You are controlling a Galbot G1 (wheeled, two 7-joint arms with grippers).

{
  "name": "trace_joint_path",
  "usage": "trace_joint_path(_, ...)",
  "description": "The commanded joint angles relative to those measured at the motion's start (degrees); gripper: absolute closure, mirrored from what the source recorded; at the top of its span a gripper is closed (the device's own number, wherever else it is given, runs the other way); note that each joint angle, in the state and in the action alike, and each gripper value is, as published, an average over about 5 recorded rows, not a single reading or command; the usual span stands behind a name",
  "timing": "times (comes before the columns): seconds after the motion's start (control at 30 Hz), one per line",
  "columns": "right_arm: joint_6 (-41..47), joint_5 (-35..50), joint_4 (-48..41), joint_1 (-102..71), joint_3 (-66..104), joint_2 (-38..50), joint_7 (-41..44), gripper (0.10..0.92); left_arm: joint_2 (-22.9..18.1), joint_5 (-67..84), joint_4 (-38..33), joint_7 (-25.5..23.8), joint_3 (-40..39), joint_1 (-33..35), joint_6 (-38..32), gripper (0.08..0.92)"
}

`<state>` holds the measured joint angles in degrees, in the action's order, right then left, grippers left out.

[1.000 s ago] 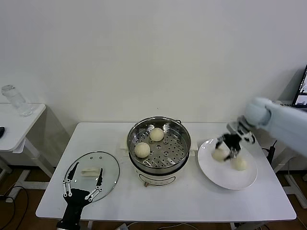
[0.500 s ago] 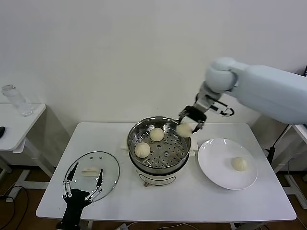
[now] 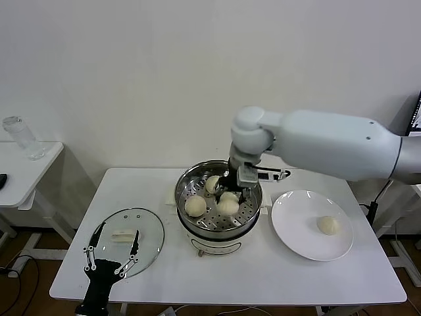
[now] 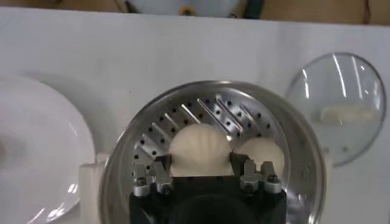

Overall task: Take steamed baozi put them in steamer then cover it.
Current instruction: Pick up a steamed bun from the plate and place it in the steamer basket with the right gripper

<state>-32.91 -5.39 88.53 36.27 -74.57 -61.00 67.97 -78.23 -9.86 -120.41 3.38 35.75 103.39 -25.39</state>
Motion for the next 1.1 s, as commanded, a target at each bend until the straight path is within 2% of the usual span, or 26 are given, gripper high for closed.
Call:
trace_joint_path(0.03, -4.6, -6.1, 1.3, -4.4, -0.3, -2.5, -0.2, 0.355, -0.1, 0.0, -0.1, 0.0, 0.1, 0.1, -0.2, 0.177)
trace_joint_path(0.37, -5.4, -10.4, -0.7, -8.0, 1.4, -2.5, -1.1, 0.328, -0.2, 0.0, 0.1, 0.0, 0.2, 0.2, -0.6, 0.177)
trace_joint_path(0.53, -5.7, -11.8, -1.1, -8.5, 2.7, -2.1, -2.0, 0.250, -0.2, 0.2, 0.3, 0.0, 0.4, 0.1, -0.7, 0.177)
trace_joint_path(0.63, -5.8, -11.2, -1.1, -8.0, 4.9, -0.7, -2.5, 0.213, -0.2, 0.3, 0.3, 0.0, 0.4, 0.1, -0.7, 0.177)
trace_joint_path(0.83, -4.5, -6.9, -2.0, -5.4, 14.5, 5.9, -0.4, 0.203, -0.1, 0.3, 0.2, -0.1, 0.1, 0.1, -0.6, 0.177)
trace_joint_path(0.93, 0.2, -1.4, -4.2, -3.5, 17.3, 10.9, 1.7, 0.203, 0.0, 0.3, 0.2, -0.1, 0.0, 0.0, -0.6, 0.177)
trace_joint_path(1.1, 20.0, 14.0, -11.1, -2.5, 17.1, 20.3, 3.9, 0.203, 0.3, 0.1, 0.5, -0.2, -0.3, -0.2, -0.6, 0.177)
